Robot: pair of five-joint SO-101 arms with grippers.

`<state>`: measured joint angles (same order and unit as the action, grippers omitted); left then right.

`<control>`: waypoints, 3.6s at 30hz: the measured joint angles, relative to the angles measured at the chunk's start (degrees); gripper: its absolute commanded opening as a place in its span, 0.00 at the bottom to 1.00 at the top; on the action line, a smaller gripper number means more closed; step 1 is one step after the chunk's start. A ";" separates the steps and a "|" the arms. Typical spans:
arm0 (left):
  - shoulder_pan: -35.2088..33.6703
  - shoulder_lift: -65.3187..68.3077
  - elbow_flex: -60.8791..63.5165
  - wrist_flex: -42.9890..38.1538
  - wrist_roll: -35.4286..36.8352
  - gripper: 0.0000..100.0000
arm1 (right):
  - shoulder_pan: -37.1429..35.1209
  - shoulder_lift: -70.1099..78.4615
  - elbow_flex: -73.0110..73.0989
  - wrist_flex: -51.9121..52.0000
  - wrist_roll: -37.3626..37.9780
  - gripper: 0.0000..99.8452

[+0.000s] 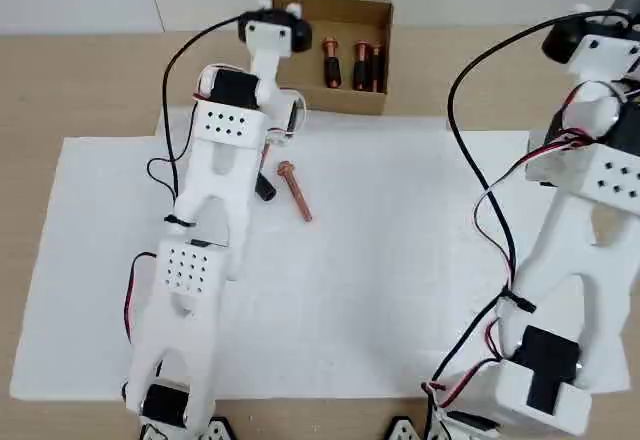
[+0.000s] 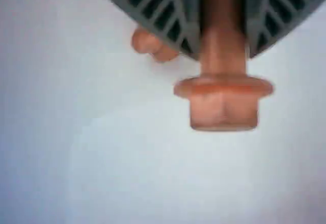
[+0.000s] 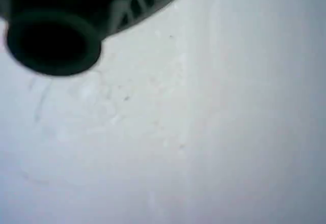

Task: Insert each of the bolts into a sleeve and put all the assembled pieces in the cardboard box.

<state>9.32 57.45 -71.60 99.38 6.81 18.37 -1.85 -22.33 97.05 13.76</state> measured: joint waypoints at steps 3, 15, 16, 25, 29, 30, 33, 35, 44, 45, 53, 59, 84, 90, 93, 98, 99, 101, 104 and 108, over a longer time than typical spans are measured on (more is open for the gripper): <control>0.26 -8.00 10.90 0.00 0.26 0.01 | -0.88 0.00 0.00 0.00 0.00 0.00; 0.09 -40.09 52.48 0.00 0.44 0.01 | -7.74 0.00 0.00 0.00 -0.35 0.00; 0.09 -40.09 54.51 -0.09 0.44 0.01 | -8.62 0.00 0.00 0.00 -0.70 0.00; -4.84 -34.29 57.93 -1.93 -1.58 0.01 | -19.78 -0.18 2.81 0.00 -2.73 0.00; -6.77 -29.10 58.20 -5.27 -1.67 0.01 | -22.15 -0.18 2.81 0.00 -3.08 0.00; -7.21 -27.60 58.20 -5.63 -1.67 0.01 | -22.51 -0.18 2.81 0.00 -3.16 0.00; -7.56 -24.62 58.20 -5.98 -1.67 0.01 | -22.59 -0.18 2.81 -0.62 -3.16 0.00; -7.47 -23.65 58.20 -5.98 -1.67 0.01 | -22.51 -0.18 2.81 -1.05 -3.16 0.00; -7.47 -23.56 58.11 -5.98 -3.96 0.01 | -22.59 -0.18 2.81 -1.41 -3.16 0.00; -7.47 -23.47 58.11 -5.98 -3.96 0.01 | -22.51 -0.18 2.81 -1.41 -3.16 0.00; -7.47 -23.21 57.76 -5.27 -3.96 0.08 | -22.59 -0.18 2.81 -1.41 -3.16 0.00; -7.82 -23.12 57.41 -4.66 -3.96 0.08 | -22.59 -0.18 2.81 -1.41 -3.16 0.00; -6.59 -24.35 57.93 -4.40 -3.87 0.01 | -22.59 -0.18 2.81 -1.41 -3.16 0.00; -5.54 -31.03 58.20 -2.20 -4.22 0.01 | -22.59 -0.18 2.81 -1.41 -3.16 0.00; -5.54 -36.31 58.20 -1.05 -3.96 0.01 | -22.59 -0.18 2.81 -1.41 -3.16 0.00; -5.54 -44.57 58.20 -0.18 -3.96 0.01 | -22.59 -1.58 2.90 -1.41 -3.16 0.00; -5.54 -46.24 58.20 -0.09 -4.66 0.01 | -22.59 -2.90 2.90 -1.41 -3.16 0.00; -5.54 -50.20 58.20 0.00 -6.51 0.01 | -23.12 -6.51 2.90 -2.11 -3.16 0.00; -5.54 -56.97 58.20 0.09 -9.58 0.01 | -25.05 -13.19 2.90 -3.52 -3.16 0.00; -5.54 -66.20 58.20 0.26 -12.13 0.01 | -28.31 -20.84 3.60 -3.78 -3.16 0.00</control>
<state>3.78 -8.75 -13.41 99.65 -5.32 -9.93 -22.68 -18.73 93.27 10.59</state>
